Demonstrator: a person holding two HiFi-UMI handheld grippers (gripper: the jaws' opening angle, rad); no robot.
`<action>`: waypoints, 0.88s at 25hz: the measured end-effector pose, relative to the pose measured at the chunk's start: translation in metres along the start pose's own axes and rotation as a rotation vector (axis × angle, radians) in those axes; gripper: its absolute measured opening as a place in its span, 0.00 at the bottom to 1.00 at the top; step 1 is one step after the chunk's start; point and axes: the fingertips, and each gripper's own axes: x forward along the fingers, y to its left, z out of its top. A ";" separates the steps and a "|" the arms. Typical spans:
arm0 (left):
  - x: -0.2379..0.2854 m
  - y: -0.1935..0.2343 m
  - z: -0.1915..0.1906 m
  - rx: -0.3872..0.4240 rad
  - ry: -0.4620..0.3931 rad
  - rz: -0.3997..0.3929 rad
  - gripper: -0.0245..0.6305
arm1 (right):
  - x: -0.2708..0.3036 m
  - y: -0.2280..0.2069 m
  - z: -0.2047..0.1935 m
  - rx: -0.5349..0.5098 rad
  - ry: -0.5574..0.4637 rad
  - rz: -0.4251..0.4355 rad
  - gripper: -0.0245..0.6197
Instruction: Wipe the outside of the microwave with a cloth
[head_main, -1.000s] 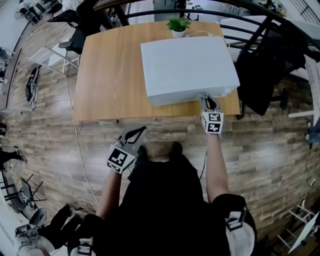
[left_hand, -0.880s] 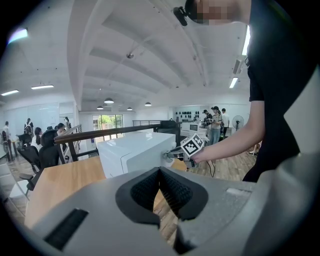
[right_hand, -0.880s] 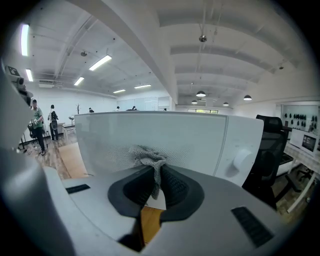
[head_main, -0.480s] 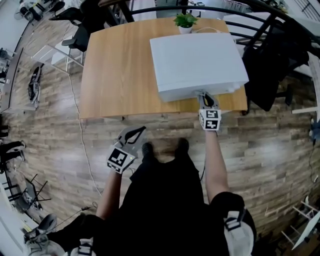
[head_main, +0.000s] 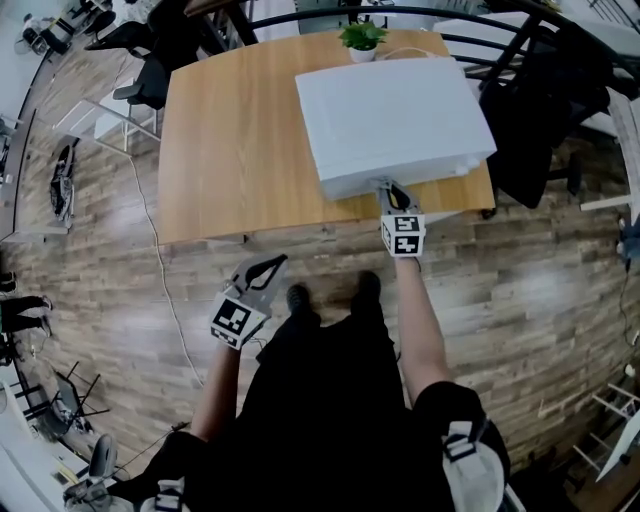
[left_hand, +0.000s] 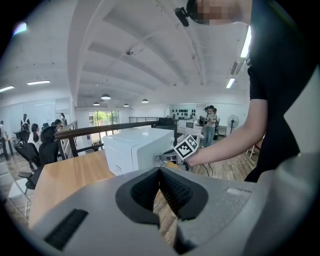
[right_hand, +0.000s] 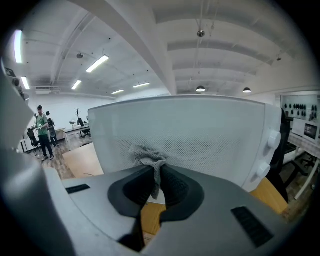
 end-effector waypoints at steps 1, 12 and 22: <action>0.000 0.001 0.000 0.004 -0.003 -0.005 0.04 | 0.001 0.006 0.000 0.000 0.003 0.006 0.08; -0.013 0.014 -0.005 0.007 -0.002 -0.030 0.04 | 0.014 0.057 -0.007 0.007 0.028 0.058 0.08; -0.027 0.017 -0.016 0.026 0.007 -0.063 0.04 | 0.026 0.107 -0.015 -0.002 0.046 0.113 0.08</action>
